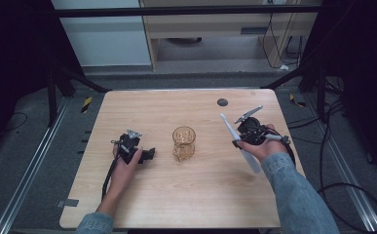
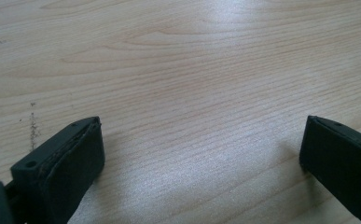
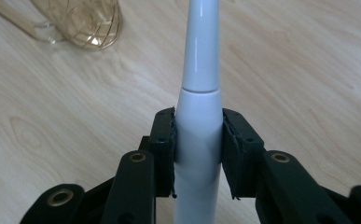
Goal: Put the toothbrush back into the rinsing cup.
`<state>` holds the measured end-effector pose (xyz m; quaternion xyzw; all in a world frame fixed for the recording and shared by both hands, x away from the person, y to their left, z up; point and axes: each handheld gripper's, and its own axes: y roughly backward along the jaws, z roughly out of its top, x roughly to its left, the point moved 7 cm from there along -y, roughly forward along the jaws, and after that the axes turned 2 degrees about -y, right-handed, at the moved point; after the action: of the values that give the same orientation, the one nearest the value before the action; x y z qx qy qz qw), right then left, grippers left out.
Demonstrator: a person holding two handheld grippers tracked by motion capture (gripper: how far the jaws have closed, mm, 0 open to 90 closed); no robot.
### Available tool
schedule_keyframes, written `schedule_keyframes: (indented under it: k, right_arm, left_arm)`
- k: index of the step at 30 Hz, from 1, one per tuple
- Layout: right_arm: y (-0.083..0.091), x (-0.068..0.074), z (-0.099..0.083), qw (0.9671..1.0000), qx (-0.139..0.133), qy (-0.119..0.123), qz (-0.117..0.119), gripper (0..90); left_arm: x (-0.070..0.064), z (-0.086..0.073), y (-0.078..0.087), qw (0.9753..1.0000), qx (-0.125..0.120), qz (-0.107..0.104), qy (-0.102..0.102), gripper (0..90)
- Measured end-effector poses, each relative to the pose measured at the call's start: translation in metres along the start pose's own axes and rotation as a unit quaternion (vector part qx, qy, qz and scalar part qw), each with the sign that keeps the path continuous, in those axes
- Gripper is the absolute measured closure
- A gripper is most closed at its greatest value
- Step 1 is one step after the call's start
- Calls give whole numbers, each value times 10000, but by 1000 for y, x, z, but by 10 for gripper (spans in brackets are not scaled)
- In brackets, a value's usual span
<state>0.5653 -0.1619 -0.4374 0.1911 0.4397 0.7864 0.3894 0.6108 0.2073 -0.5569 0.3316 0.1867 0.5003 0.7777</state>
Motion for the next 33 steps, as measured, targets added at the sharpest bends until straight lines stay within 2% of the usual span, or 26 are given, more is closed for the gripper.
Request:
schedule_keyframes:
  k: [4, 9, 10, 11, 17, 25, 30, 33]
  right_arm:
    - [5, -5, 11, 9994, -320, -143, -52, 673]
    - [5, -5, 20, 9985, -494, -213, -106, 673]
    - [4, -6, 22, 9982, -540, -220, -131, 673]
    - [5, -7, 28, 9969, -672, -328, -225, 673]
    - [4, -11, 42, 9947, -830, -421, -431, 674]
    - [-1, -8, 57, 9933, -903, -523, -493, 674]
    - [-1, -6, 64, 9900, -1057, -691, -630, 674]
    - [-1, -1, 70, 9852, -1263, -861, -781, 674]
  left_arm:
    - [0, 0, 0, 10000, 1, 1, 0, 0]
    - [0, 0, 0, 10000, 2, 2, -1, 0]
    - [0, 0, 0, 10000, 3, 1, -2, 0]
    - [0, 0, 0, 10000, 4, 0, -3, 0]
    - [0, 0, 0, 10000, -2, -19, -12, 0]
    - [0, 0, 0, 10000, 0, -21, -22, 0]
    - [-1, 0, 0, 10000, -13, 14, 20, 0]
    - [-1, -1, 1, 10000, -7, 27, 27, 0]
